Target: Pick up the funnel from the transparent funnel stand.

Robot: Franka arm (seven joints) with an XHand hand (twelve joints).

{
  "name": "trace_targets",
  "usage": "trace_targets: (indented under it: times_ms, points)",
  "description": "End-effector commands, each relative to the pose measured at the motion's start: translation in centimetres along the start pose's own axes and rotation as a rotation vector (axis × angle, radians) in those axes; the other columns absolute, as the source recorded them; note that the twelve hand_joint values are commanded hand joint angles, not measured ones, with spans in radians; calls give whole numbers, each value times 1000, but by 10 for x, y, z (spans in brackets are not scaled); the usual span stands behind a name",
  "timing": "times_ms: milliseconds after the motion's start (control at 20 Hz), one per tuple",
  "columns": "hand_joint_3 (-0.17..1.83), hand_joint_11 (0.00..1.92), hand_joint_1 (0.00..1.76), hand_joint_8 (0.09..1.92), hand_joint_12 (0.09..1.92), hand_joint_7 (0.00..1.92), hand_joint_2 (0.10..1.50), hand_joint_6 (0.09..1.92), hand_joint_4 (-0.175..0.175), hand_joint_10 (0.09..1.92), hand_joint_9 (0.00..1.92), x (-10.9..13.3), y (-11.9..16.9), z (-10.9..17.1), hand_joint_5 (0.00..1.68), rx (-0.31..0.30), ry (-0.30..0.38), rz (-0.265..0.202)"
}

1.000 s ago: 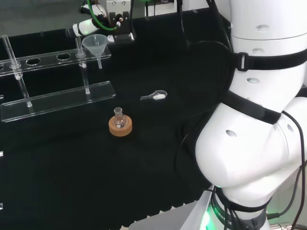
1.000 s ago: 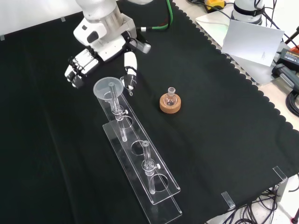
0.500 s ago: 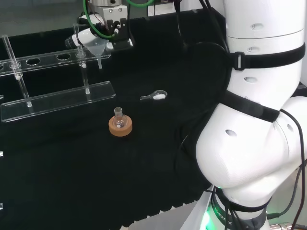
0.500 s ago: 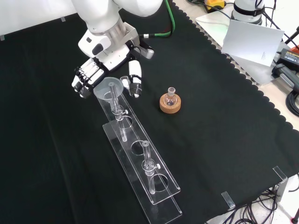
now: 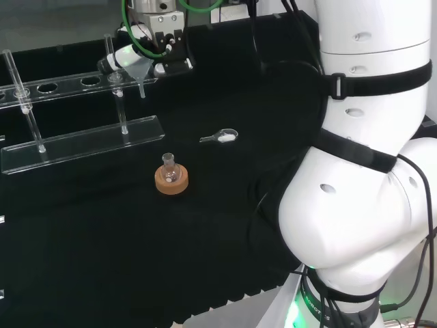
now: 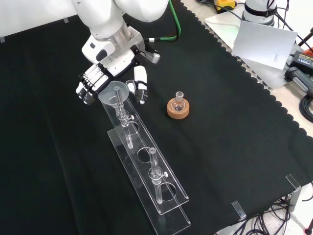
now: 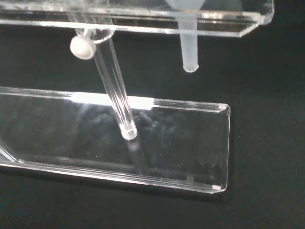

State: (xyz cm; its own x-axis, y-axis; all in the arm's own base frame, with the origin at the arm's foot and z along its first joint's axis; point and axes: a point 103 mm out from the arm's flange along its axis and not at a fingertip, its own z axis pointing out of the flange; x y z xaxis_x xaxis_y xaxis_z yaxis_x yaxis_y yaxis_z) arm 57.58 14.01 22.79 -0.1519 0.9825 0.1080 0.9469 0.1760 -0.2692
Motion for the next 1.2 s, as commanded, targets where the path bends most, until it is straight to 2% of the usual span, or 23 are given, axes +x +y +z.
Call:
trace_targets:
  times_ms: [50,450,600,750,850,900,1050,1200]
  points:
    - [30,0,289,87,479,0,705,87,50,87,0,0,-1,3,0,14,-9,-8]
    - [28,0,332,87,563,0,728,87,37,87,0,-1,0,10,0,39,-19,-2]
    - [26,0,329,87,621,0,734,87,33,87,0,-6,-1,11,0,19,-14,12]
    - [23,0,327,87,806,53,743,87,22,87,9,-10,-4,10,0,-42,0,26]
    - [24,0,343,87,1060,156,756,87,22,87,117,-13,-4,8,2,-75,7,35]
    - [22,0,349,119,1146,178,761,87,22,153,138,-14,-4,7,7,-77,8,36]
    - [15,0,359,259,1278,166,770,87,25,544,48,-15,-1,7,27,-63,2,36]
    - [12,0,360,332,1309,147,774,87,26,701,5,-16,1,8,34,-51,-1,36]
